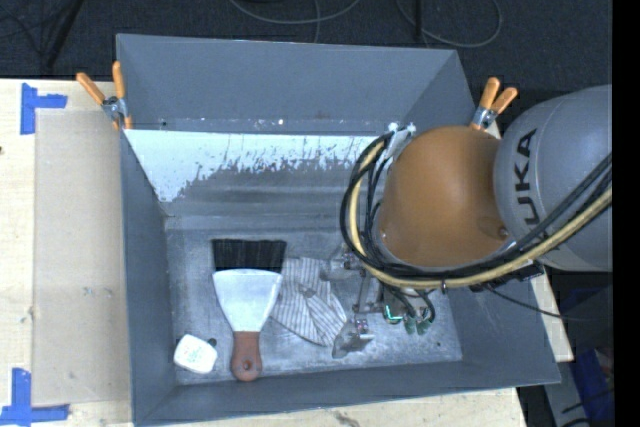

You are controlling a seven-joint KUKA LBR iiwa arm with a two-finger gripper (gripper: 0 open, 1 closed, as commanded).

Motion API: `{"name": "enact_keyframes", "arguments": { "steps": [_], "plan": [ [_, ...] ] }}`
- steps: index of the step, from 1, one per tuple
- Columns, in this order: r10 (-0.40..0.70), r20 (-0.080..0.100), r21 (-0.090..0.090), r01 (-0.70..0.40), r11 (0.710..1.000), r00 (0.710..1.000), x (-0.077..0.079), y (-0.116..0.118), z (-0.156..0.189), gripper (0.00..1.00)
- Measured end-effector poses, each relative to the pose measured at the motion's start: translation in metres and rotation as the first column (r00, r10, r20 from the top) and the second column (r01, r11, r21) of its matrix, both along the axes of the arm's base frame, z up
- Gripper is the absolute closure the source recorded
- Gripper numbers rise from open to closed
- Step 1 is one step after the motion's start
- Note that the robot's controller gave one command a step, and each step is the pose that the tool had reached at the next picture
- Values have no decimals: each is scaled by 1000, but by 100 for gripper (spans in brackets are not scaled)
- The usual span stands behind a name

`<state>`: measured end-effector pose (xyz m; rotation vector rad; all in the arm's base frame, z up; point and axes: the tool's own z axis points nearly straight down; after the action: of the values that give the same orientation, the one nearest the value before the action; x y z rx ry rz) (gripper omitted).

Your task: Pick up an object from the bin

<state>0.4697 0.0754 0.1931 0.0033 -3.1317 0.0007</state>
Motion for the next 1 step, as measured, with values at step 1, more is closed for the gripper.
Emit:
{"name": "enact_keyframes", "arguments": {
  "steps": [1],
  "plan": [
    [-3,8,1,3,1000,1000,2,0,3,0]
  ]
}}
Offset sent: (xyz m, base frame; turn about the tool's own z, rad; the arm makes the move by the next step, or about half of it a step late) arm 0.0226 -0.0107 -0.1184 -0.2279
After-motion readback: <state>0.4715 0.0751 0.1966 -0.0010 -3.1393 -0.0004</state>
